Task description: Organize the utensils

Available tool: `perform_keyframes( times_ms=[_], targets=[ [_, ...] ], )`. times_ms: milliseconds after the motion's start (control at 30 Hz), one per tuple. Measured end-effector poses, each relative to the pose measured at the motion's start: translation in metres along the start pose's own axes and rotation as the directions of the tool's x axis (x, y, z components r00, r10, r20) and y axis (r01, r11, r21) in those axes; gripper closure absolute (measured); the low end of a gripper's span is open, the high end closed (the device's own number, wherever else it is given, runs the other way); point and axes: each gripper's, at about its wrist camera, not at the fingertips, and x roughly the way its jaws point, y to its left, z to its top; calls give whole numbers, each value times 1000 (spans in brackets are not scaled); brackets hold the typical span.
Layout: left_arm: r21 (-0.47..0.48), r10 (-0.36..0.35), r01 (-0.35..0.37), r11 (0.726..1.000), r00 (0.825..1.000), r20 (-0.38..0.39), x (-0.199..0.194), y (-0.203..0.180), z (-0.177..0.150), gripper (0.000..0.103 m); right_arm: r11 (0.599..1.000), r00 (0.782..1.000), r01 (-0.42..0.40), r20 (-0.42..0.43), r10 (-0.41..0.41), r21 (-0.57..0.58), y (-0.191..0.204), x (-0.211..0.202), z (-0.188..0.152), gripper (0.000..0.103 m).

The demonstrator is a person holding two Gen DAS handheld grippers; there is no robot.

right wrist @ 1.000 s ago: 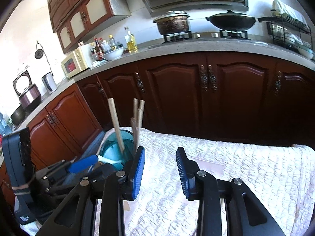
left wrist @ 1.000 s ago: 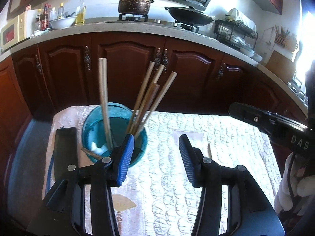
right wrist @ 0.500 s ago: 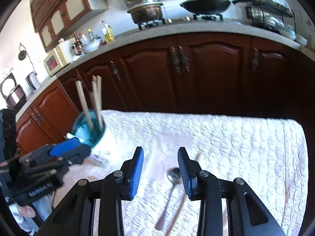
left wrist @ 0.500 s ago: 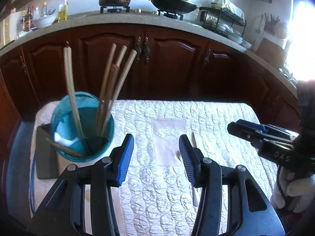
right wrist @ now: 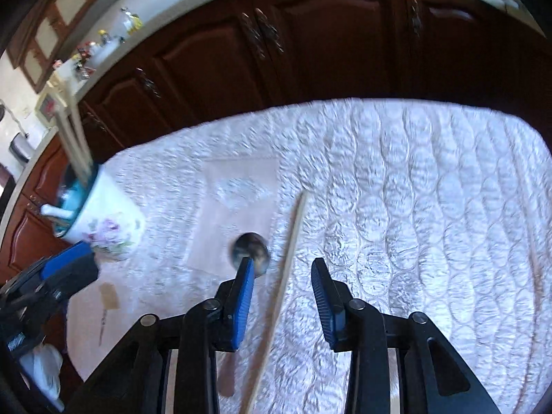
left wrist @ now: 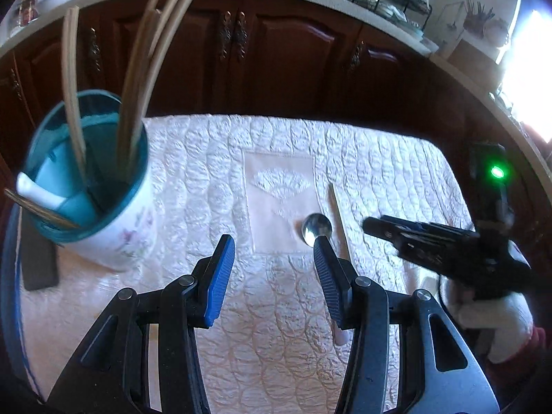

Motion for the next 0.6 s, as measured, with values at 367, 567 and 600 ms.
perform_keyframes(
  times_ms=[367, 567, 600],
  targets=[
    [14, -37, 39, 999, 995, -93, 53, -6, -2, 56, 997, 996, -39, -73, 44, 64, -19, 55, 15, 97],
    [37, -90, 96, 995, 986, -139, 93, -12, 8, 56, 995, 995, -42, -86, 50, 90, -41, 43, 4, 98],
    [43, -104, 112, 993, 983, -151, 102, -14, 11, 56, 995, 994, -42, -92, 50, 91, -46, 41, 2, 98]
  ],
)
